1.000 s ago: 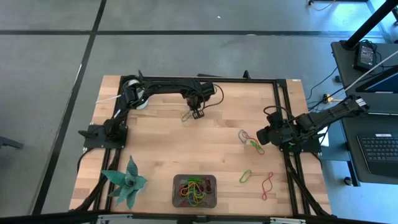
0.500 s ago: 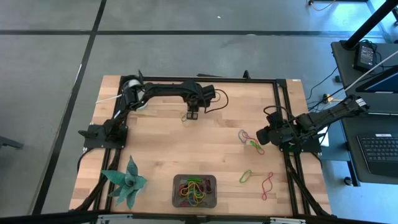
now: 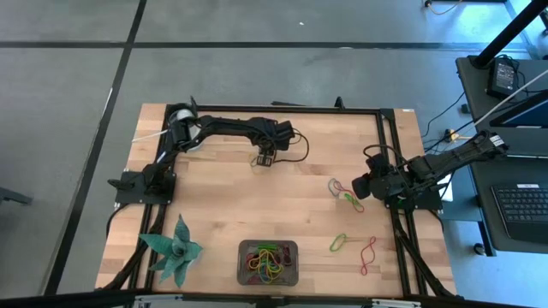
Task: Pick and place rubber bands into bin
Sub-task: Put the blue rubber band into the black bin, then put the green rubber band into the black bin
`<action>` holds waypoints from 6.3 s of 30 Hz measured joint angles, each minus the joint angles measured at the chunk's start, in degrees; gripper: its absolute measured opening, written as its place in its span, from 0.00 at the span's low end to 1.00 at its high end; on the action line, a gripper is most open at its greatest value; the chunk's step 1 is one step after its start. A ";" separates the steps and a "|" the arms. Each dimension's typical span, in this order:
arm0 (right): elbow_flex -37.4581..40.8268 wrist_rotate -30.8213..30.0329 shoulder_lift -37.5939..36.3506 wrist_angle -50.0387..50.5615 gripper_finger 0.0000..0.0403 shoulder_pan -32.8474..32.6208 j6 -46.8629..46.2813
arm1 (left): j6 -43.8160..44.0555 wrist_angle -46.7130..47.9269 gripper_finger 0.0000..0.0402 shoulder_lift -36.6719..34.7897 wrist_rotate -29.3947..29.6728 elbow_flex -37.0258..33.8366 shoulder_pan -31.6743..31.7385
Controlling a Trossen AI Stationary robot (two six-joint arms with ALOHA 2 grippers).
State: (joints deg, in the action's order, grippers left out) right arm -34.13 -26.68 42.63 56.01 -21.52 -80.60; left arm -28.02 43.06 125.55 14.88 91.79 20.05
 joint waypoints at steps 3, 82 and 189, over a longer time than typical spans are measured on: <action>0.00 0.00 0.13 -0.90 0.04 0.00 0.00 | 0.06 1.97 0.17 -0.10 -2.49 -0.56 0.06; 0.00 -1.31 6.51 -7.94 0.04 0.01 0.28 | 75.58 3.63 0.17 1.53 -0.52 2.25 2.28; 0.00 4.47 17.33 -30.59 0.04 -0.15 3.22 | 68.31 5.29 0.25 -6.60 -14.11 2.78 -49.66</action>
State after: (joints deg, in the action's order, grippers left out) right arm -34.13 -22.21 59.96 25.42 -21.67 -77.38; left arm 40.28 48.35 118.96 0.76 94.57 -29.62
